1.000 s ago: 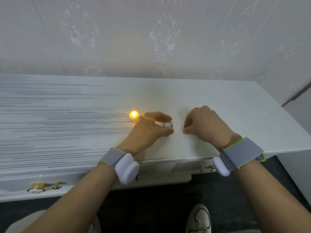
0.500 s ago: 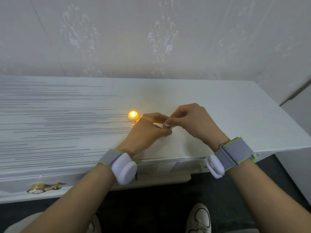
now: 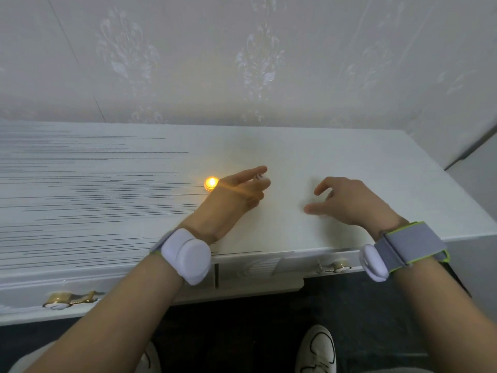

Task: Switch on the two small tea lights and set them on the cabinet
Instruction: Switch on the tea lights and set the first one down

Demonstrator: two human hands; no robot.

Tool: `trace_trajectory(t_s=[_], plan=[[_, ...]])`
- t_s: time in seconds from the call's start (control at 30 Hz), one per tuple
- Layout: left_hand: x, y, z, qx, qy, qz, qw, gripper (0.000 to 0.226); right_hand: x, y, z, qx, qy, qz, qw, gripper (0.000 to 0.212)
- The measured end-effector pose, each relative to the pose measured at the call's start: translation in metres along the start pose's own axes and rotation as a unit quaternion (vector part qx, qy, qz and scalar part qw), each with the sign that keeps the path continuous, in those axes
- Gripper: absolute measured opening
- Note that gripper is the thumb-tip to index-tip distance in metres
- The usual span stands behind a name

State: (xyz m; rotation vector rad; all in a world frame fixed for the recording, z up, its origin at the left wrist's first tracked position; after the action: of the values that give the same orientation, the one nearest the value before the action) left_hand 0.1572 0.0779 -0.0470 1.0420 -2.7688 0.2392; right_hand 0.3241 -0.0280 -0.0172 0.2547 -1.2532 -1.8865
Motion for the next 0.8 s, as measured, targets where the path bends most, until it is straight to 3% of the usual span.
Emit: trace_trajectory(t_s=[0.13,0.37,0.5,0.6,0.8], plan=[[-0.001,-0.004,-0.003,0.081,0.008,0.008,0.997,0.035,0.002,-0.004,0.006,-0.002,0.024,0.013,1.0,0.039],[0.001,-0.004,0.002,0.02,0.016,0.013,1.0,0.041,0.002,-0.005,0.012,-0.08,0.051,0.003,0.995,0.031],[0.002,-0.008,0.002,-0.002,0.023,0.015,1.0,0.024,0.005,-0.008,0.019,-0.245,0.056,0.006,0.968,0.028],[0.002,-0.009,0.002,0.003,0.028,0.015,0.999,0.03,0.01,-0.007,0.036,-0.331,0.092,0.012,0.939,0.032],[0.004,-0.008,0.004,-0.029,0.032,0.023,0.999,0.027,0.024,-0.012,0.069,-0.263,0.186,0.002,0.947,0.025]])
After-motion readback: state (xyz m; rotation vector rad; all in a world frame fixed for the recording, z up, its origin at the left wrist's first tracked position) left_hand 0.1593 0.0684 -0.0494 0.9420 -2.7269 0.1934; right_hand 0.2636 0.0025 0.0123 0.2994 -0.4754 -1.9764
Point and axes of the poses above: each hand's wrist, its own x-axis away from the middle knuckle, its own y-axis out of the back of the hand, z = x × y, the point moved 7 cm from there along -x, towards the middle knuckle, and after that the axes turned 10 degrees about -x, right-handed, at the moved point
